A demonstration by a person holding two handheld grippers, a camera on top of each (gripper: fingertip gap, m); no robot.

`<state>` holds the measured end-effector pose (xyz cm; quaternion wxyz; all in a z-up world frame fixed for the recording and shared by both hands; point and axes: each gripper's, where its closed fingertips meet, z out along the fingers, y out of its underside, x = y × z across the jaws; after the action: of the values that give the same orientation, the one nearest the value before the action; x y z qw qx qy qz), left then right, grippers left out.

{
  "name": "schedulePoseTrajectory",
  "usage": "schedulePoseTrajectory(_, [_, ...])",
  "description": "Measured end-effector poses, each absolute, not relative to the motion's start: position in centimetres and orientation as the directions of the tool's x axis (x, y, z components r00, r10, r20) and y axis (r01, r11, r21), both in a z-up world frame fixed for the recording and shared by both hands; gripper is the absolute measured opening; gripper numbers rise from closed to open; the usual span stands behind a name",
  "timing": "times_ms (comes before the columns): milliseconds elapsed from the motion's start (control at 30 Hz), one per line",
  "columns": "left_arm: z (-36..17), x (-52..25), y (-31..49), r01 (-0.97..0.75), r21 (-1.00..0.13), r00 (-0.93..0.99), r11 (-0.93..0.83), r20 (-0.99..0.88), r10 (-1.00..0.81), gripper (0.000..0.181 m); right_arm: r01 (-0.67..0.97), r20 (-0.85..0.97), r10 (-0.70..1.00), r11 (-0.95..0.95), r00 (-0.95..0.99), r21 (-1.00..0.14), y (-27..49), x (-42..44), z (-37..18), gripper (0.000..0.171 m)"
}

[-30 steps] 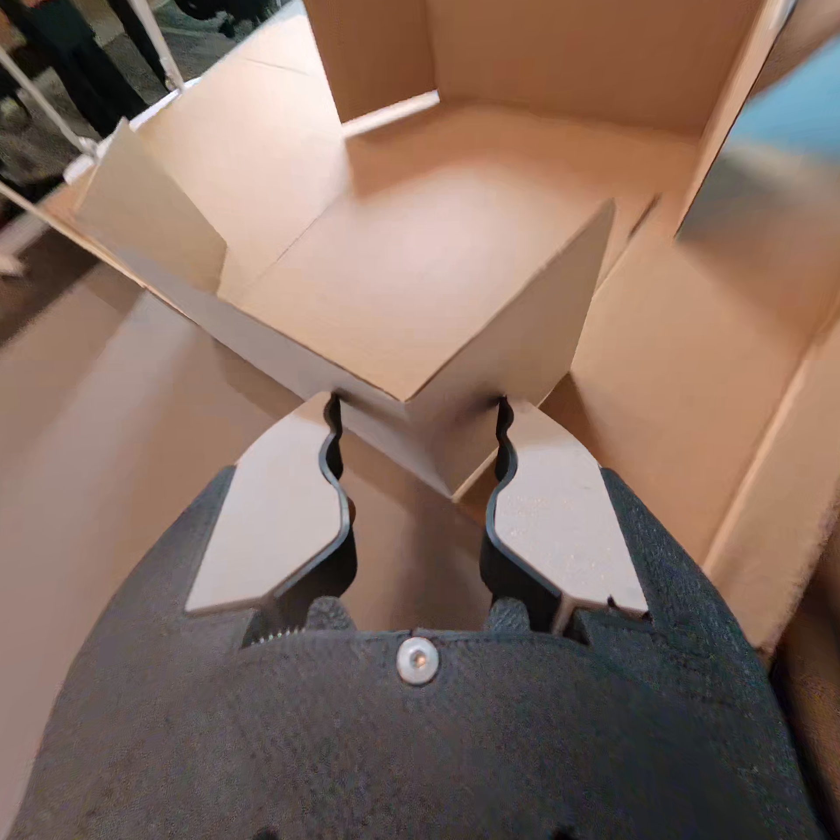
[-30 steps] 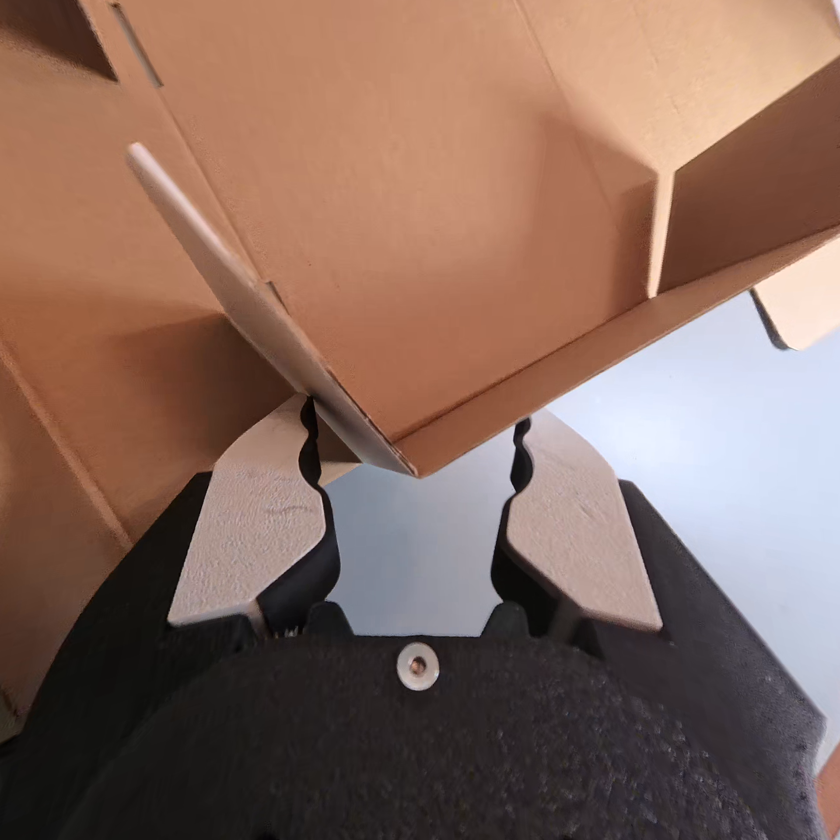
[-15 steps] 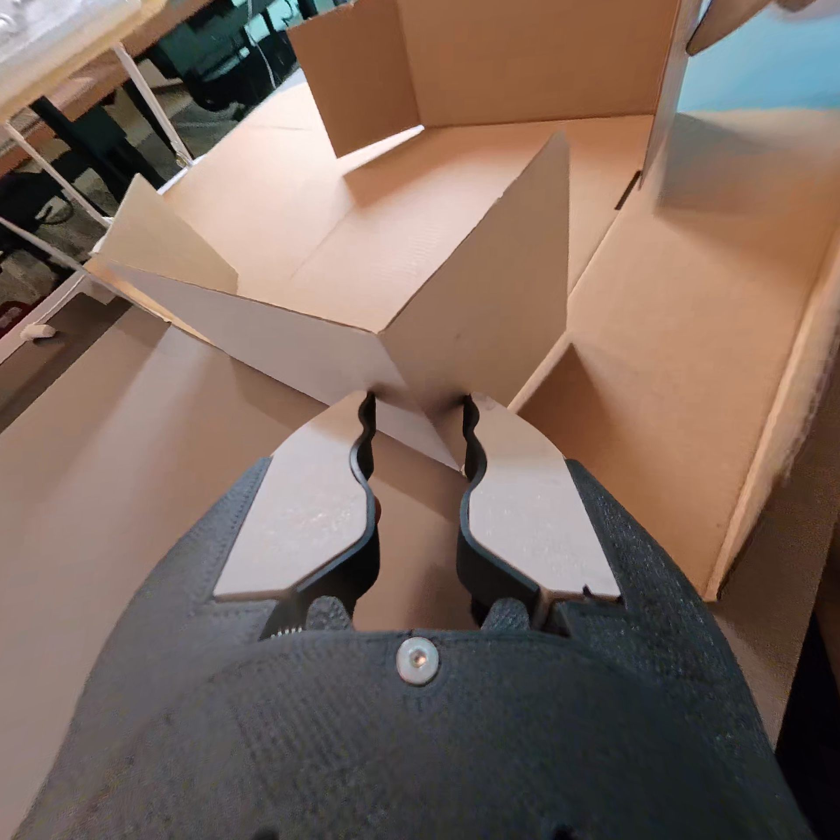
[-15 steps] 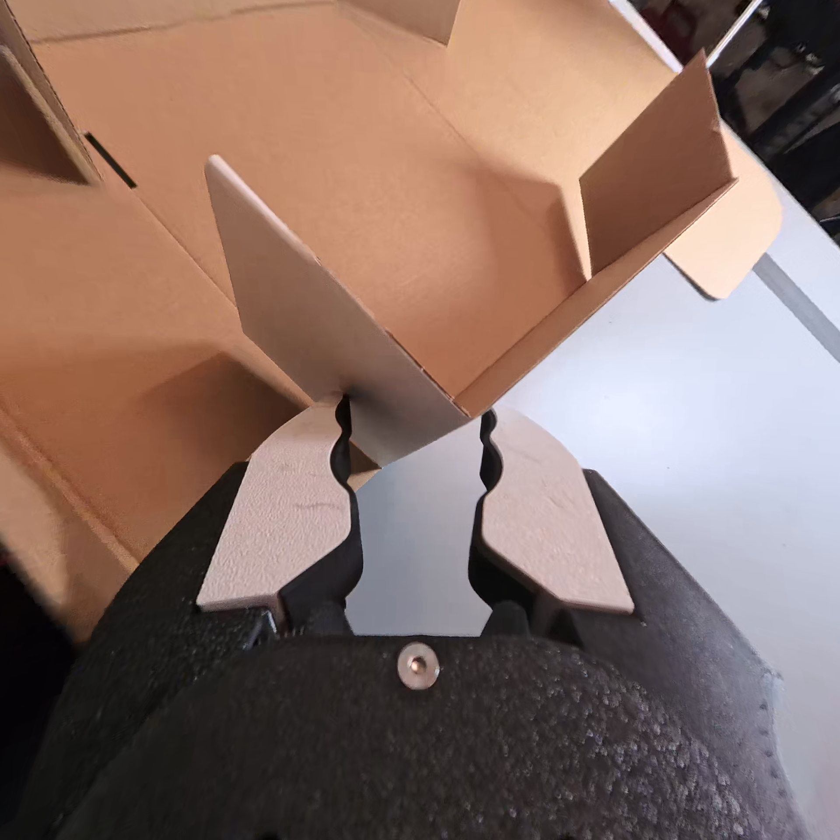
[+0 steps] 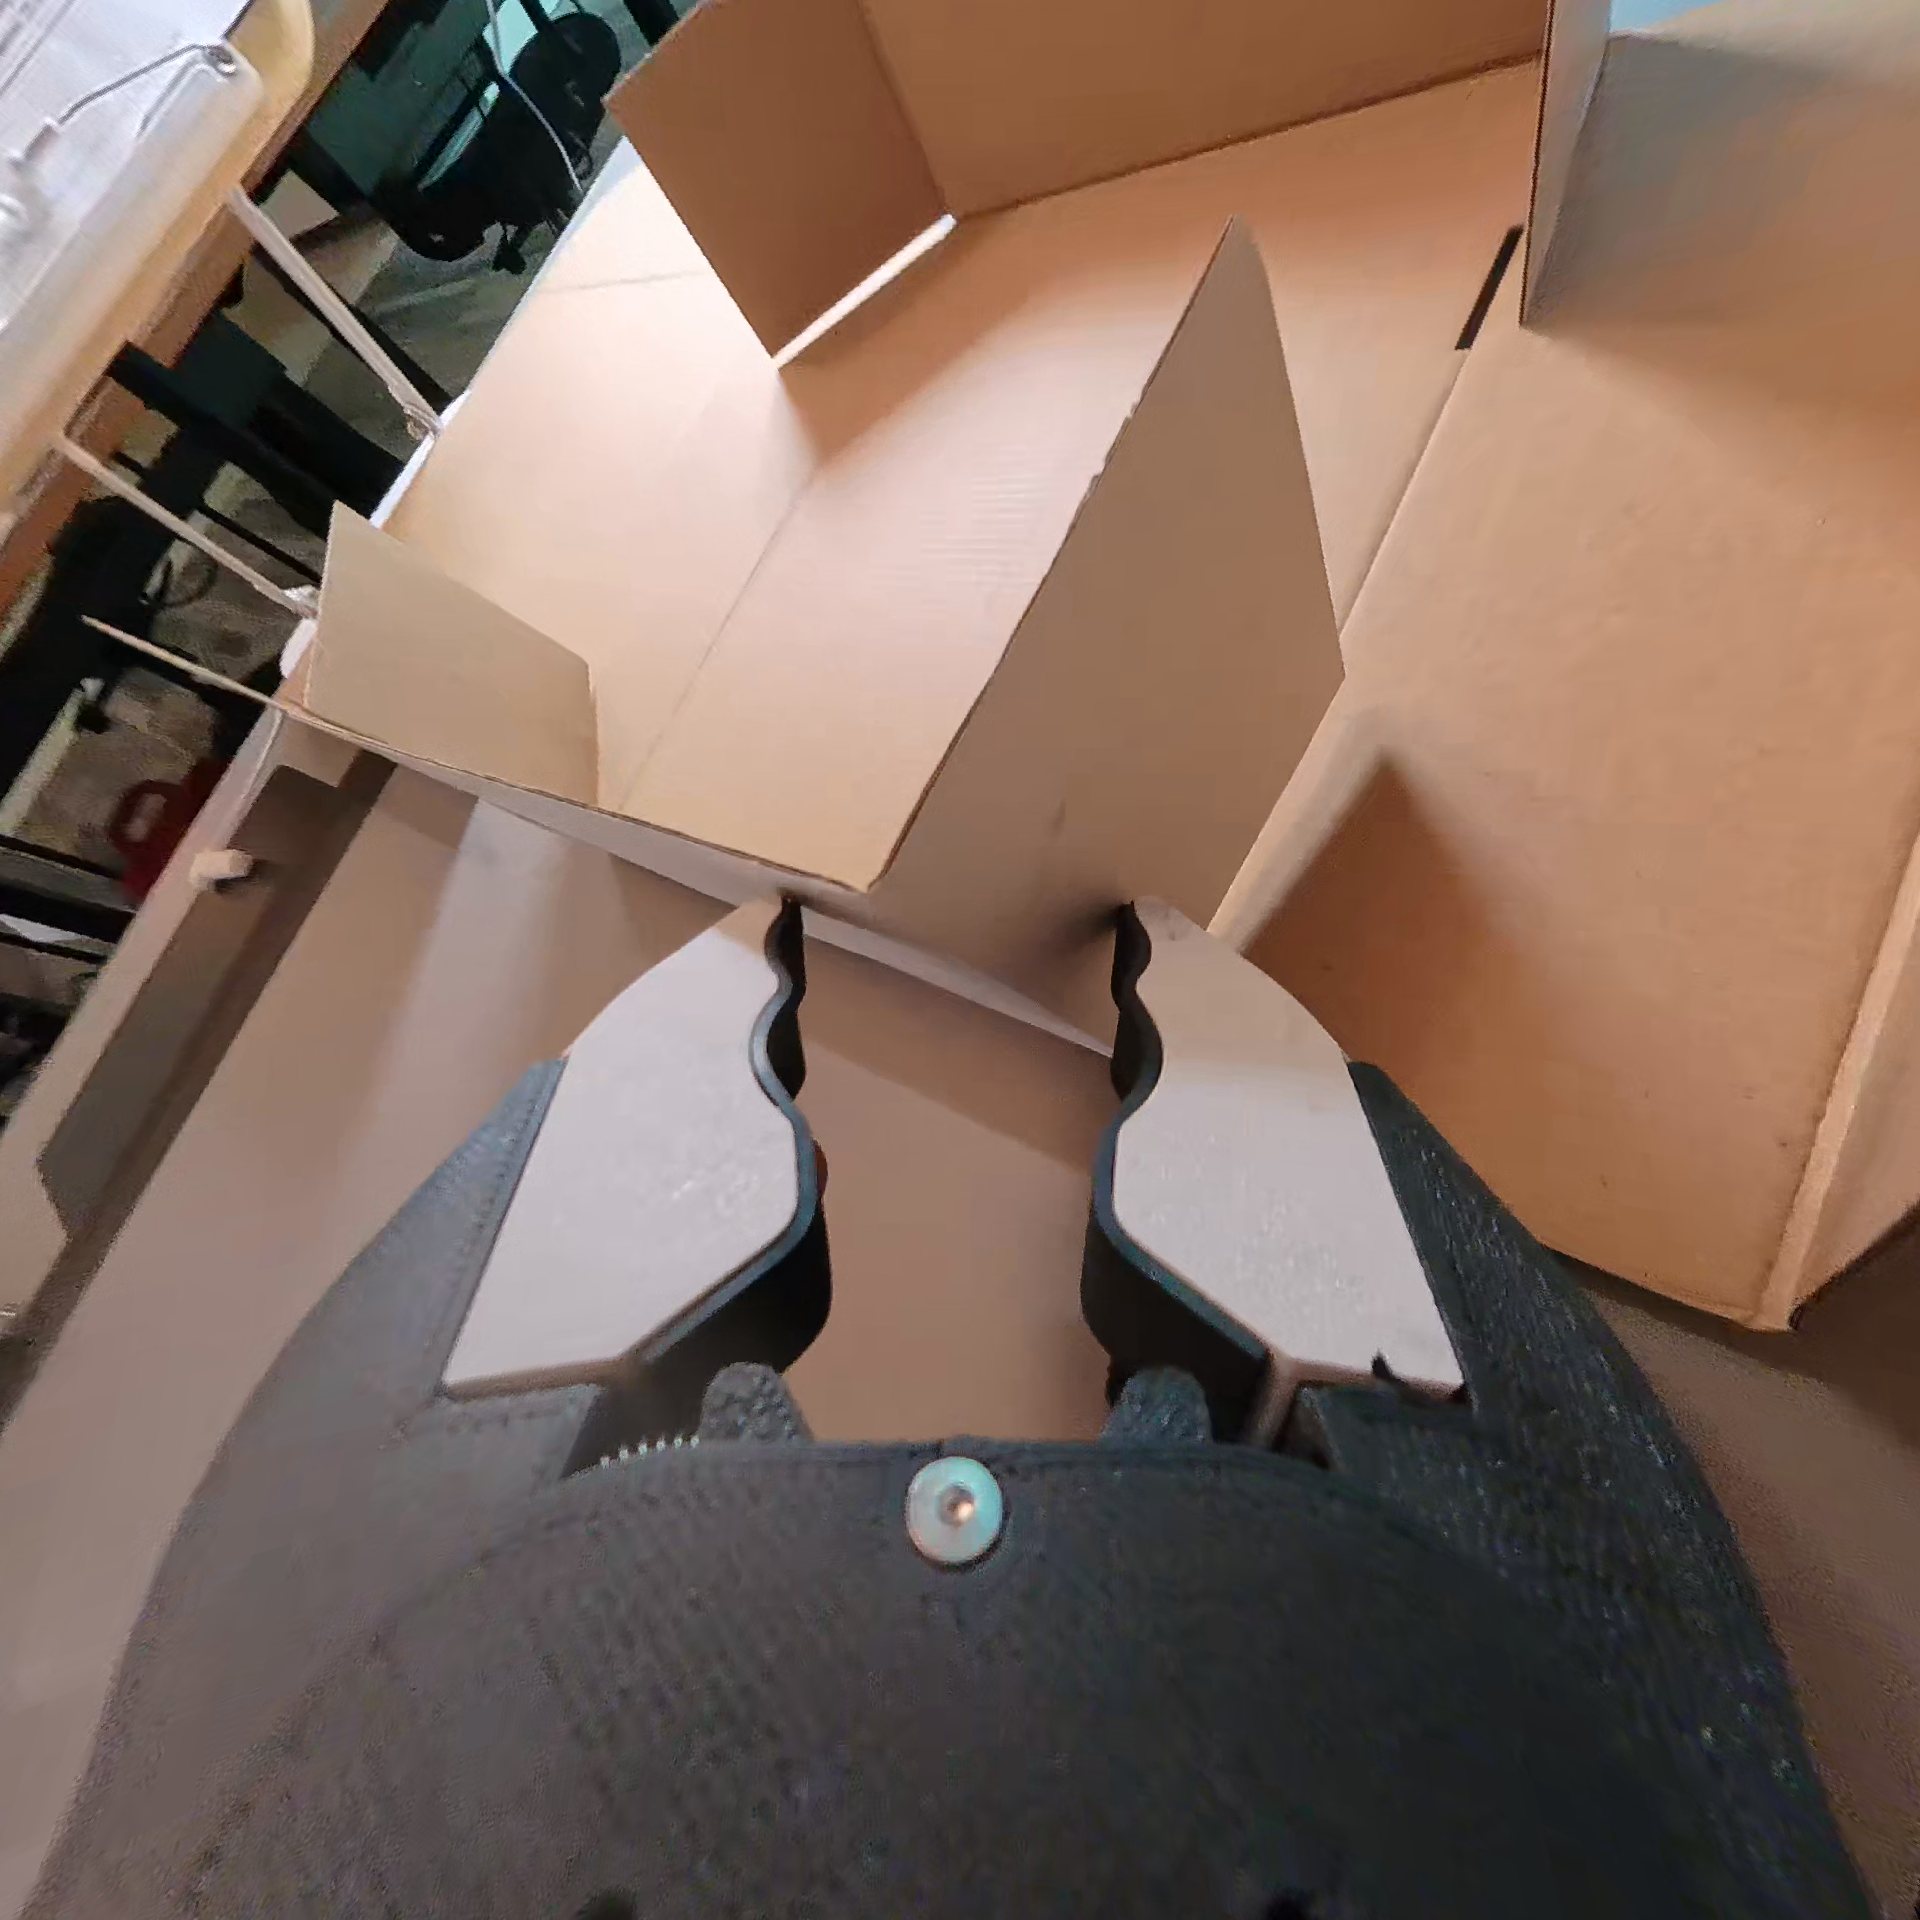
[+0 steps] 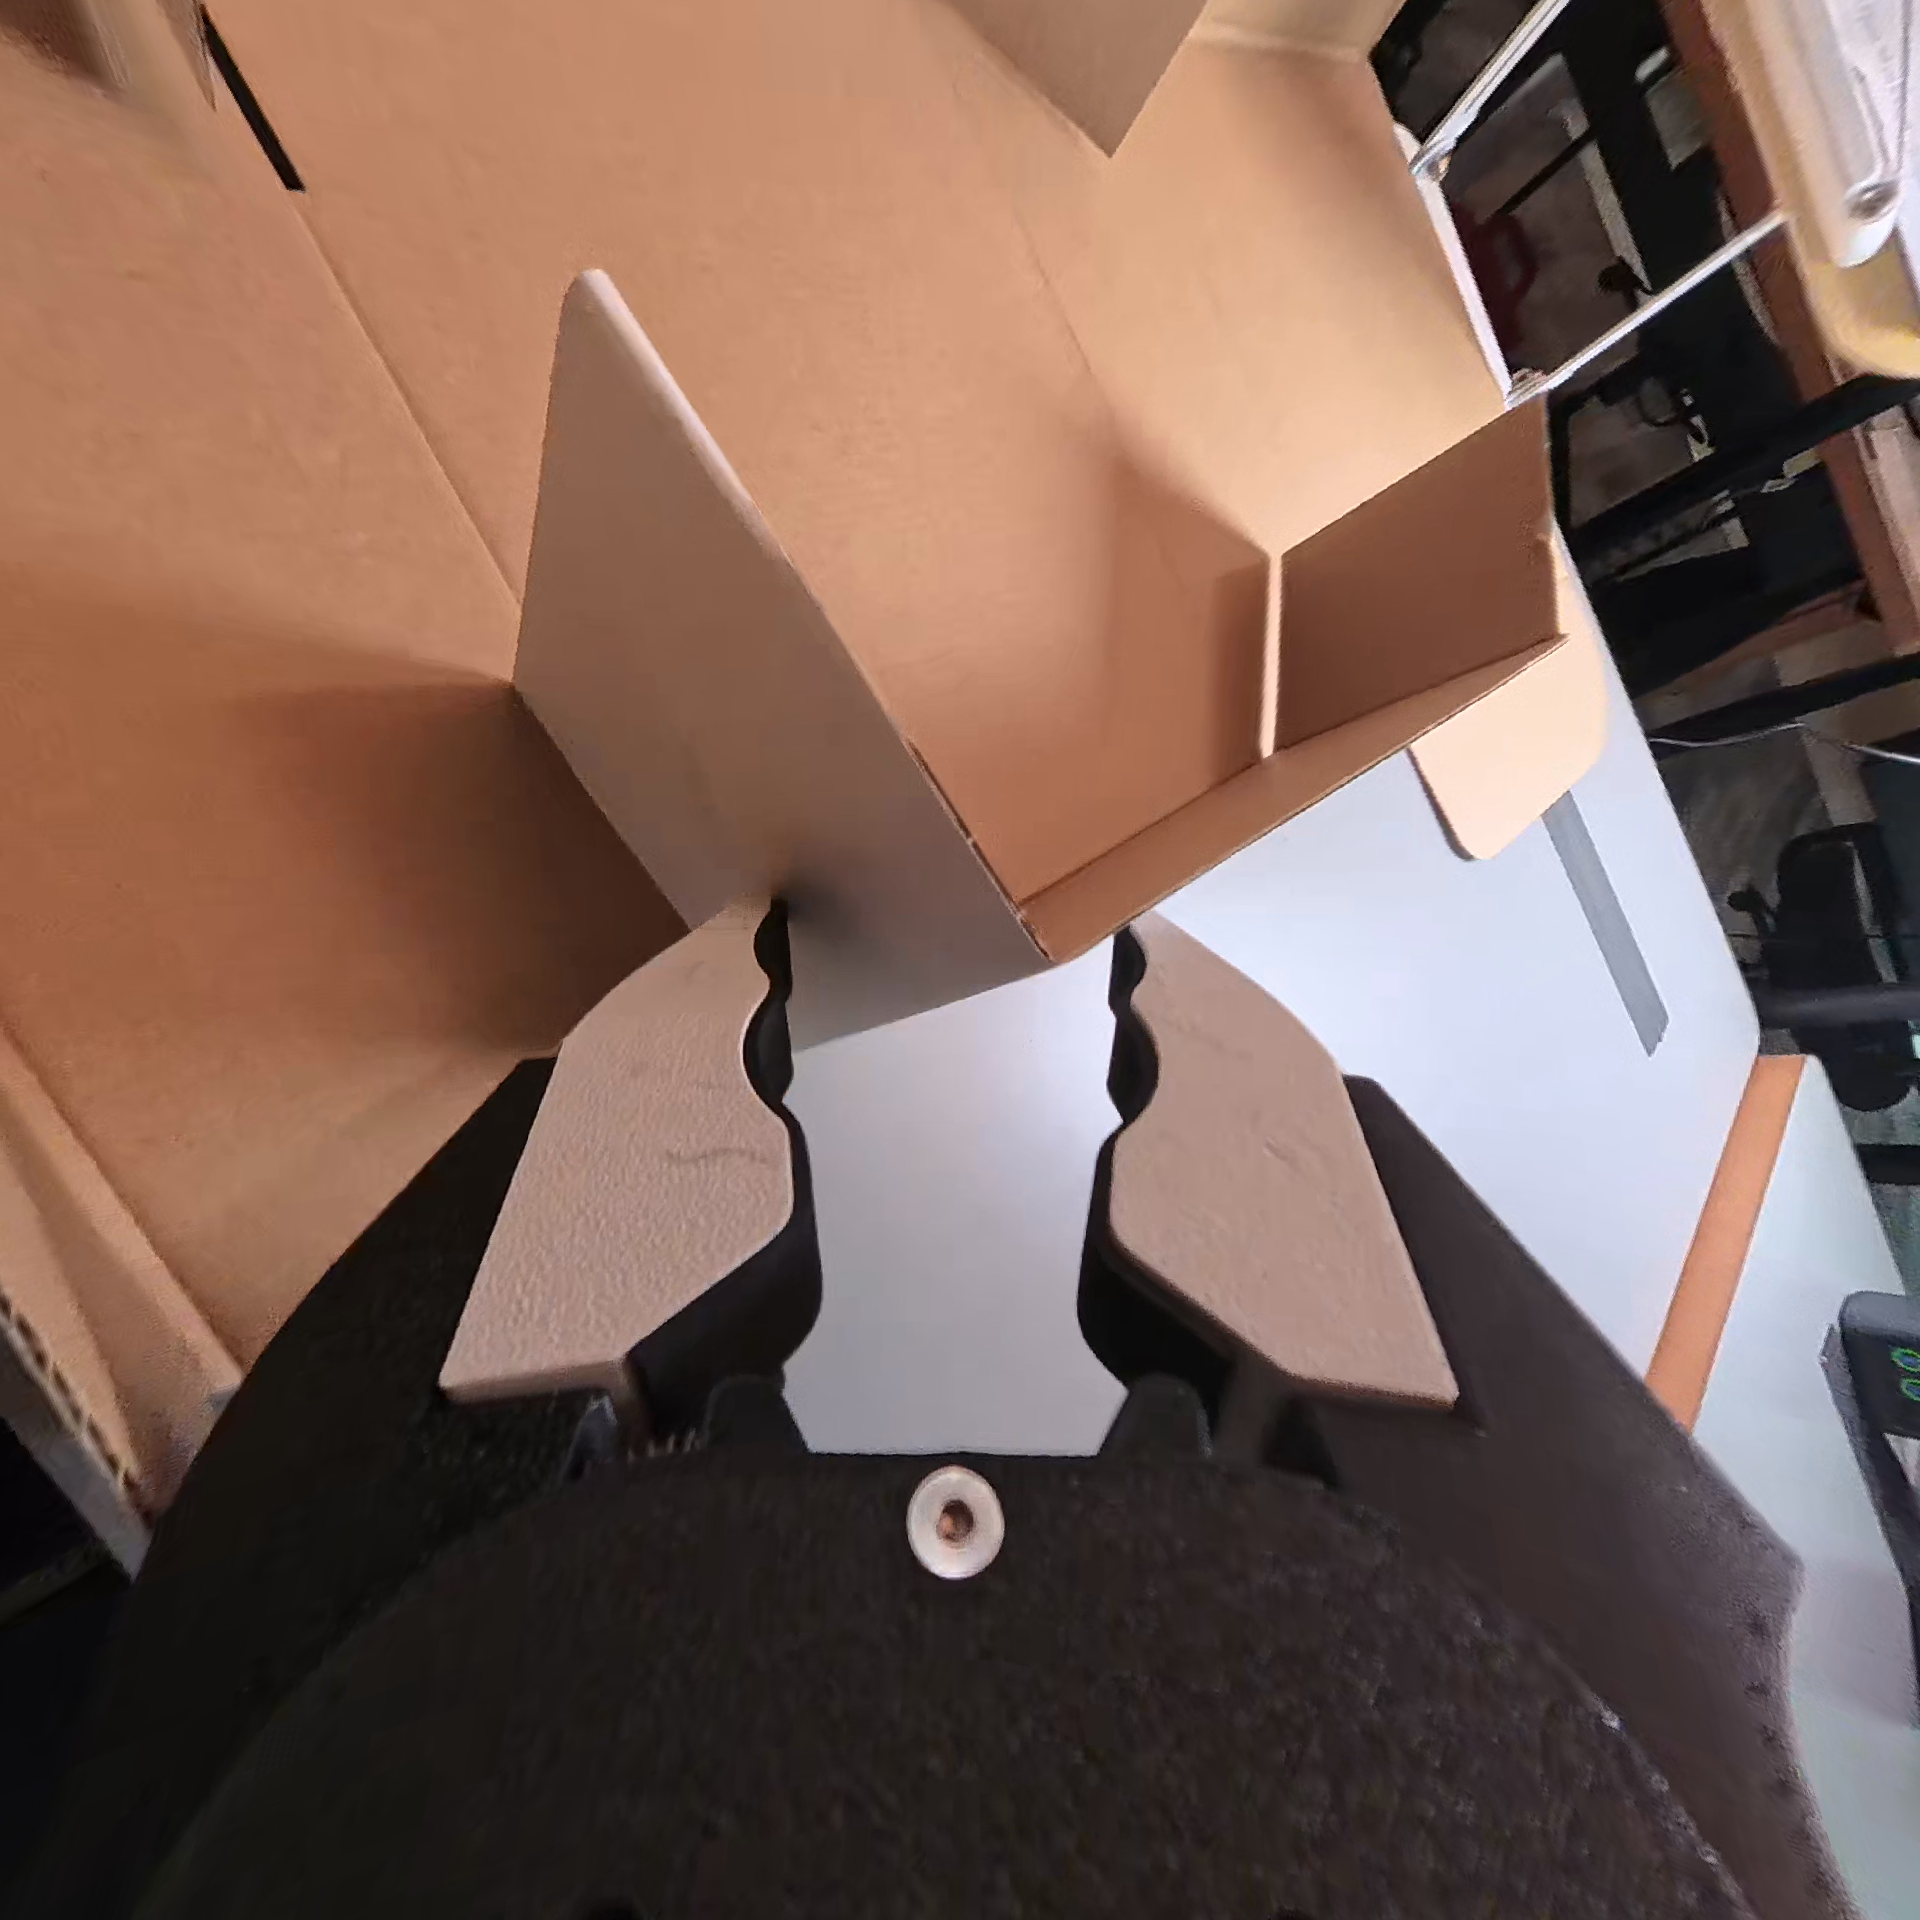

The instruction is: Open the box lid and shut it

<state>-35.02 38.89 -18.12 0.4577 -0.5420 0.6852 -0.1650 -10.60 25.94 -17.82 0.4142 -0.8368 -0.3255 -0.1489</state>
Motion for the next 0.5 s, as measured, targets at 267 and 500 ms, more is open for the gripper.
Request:
schedulePoseTrajectory(267, [-19.1, -35.7, 38.9, -0.605, -0.669, -0.007, 0.432, -0.539, -0.843, 0.055, 0.687, 0.338, 0.655, -0.394, 0.676, -0.61, 21.7, -12.6, -18.9, 0.055])
schedulePoseTrajectory(500, [-19.1, -35.7, 38.6, -0.59, -0.689, 0.009, 0.421, -0.527, -0.85, 0.054, 0.512, -0.088, 0.777, -0.491, 0.624, -0.705, 18.5, -16.2, -18.6, 0.068])
